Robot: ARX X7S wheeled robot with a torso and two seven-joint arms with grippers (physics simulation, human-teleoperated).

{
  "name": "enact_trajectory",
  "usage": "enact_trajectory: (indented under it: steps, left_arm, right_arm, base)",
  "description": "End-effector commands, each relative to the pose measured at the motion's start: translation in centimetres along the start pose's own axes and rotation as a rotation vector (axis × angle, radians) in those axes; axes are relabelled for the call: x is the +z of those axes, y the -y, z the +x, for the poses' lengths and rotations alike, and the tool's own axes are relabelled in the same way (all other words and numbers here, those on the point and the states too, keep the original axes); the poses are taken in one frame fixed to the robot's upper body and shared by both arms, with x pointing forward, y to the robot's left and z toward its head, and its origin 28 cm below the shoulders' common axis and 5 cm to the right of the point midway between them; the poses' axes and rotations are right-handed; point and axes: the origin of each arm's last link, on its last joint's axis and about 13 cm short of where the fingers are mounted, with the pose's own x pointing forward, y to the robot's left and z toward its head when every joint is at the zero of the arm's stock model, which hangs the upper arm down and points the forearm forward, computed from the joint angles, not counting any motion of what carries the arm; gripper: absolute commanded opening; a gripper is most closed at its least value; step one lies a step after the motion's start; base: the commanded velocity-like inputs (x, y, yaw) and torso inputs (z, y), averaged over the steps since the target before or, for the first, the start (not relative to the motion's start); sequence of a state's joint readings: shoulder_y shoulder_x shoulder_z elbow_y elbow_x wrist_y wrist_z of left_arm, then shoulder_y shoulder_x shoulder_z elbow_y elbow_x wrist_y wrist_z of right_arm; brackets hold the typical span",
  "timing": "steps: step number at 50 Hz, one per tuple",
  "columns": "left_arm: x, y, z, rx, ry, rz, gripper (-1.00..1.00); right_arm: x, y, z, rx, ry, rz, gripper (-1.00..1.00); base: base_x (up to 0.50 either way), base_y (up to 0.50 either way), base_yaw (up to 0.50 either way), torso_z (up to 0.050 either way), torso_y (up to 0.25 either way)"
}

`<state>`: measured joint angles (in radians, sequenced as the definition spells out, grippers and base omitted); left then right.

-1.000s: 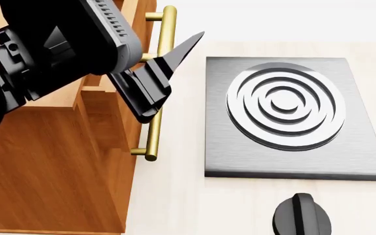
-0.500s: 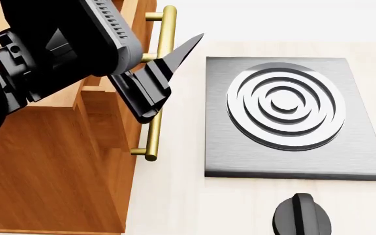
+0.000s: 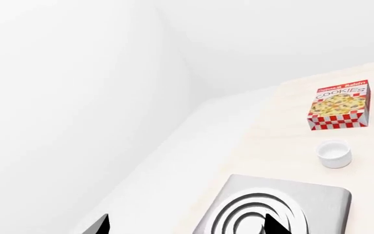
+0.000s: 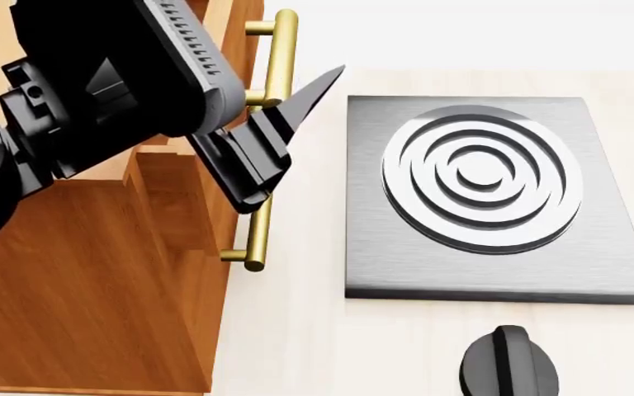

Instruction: Pick the akita bowl on the wooden cabinet and place it on the plate.

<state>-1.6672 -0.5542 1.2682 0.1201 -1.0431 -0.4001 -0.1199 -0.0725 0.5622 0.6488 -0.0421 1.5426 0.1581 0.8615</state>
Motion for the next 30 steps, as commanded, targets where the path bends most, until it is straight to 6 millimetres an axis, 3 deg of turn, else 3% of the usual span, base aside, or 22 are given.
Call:
enact_trajectory:
  steps: [1,30]
  left_arm:
    - [-0.09,0.08,0.03,-0.001,-0.002,-0.001,1.0]
    - [-0.82,0.16,0.02,0.002,-0.008,-0.016,1.0]
  right_arm:
    - [-0.1,0.08,0.4,-0.009,0.01,0.0,-1.0]
    - [-0.73,-0.12,0.94,-0.029,-0.006,-0.001,-1.0]
  base:
    - [0.0,0.0,0.0,0.0,0.0]
    - [0.0,0.0,0.0,0.0,0.0]
